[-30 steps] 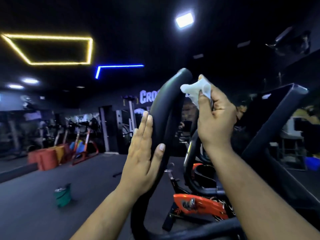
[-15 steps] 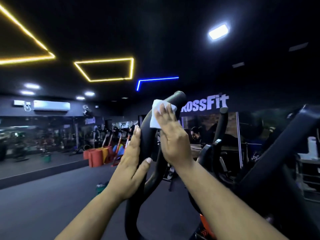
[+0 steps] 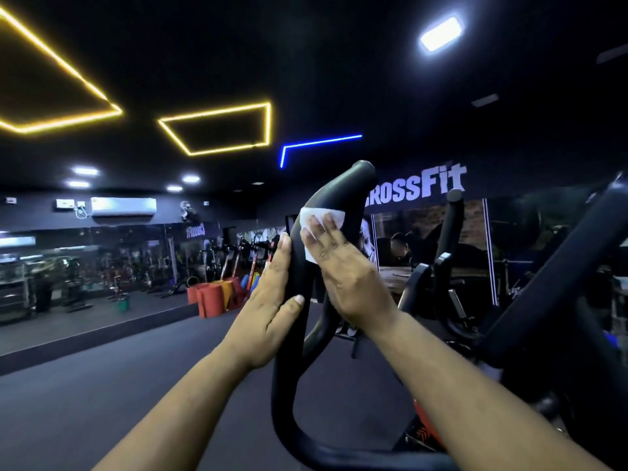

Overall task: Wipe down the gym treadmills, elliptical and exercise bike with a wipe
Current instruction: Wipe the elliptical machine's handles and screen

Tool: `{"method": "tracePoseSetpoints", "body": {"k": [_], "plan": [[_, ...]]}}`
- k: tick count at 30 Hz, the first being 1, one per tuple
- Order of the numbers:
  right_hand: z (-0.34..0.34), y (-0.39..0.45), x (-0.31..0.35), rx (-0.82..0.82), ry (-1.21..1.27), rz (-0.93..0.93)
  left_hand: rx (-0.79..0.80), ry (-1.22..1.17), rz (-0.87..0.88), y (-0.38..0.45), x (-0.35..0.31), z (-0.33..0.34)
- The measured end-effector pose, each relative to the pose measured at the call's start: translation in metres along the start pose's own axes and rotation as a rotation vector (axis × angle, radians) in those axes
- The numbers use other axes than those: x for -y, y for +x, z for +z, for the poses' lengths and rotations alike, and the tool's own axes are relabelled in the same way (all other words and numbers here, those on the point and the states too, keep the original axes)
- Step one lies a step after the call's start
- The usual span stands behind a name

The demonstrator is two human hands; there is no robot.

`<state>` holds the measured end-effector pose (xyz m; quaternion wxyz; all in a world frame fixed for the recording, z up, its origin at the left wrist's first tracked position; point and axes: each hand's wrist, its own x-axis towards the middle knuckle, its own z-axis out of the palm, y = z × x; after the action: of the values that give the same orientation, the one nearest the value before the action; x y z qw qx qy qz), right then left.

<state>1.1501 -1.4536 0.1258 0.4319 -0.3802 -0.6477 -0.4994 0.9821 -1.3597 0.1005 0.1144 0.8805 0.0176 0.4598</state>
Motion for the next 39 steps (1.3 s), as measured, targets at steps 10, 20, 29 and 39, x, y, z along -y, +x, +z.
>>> {"method": "tracePoseSetpoints", "body": {"k": [10,20,29,39], "plan": [[0.007,0.015,-0.002,-0.135,0.071,0.293,-0.023,-0.074,0.006,0.001,-0.005,0.007],[0.000,-0.028,0.001,-0.023,-0.006,0.110,0.008,-0.055,-0.007,-0.015,0.002,0.003],[0.030,-0.023,0.015,0.008,0.073,0.045,0.008,-0.096,-0.010,-0.023,0.002,0.005],[0.039,-0.155,0.038,0.419,0.193,-0.038,0.094,0.067,-0.031,-0.060,0.016,0.013]]}}
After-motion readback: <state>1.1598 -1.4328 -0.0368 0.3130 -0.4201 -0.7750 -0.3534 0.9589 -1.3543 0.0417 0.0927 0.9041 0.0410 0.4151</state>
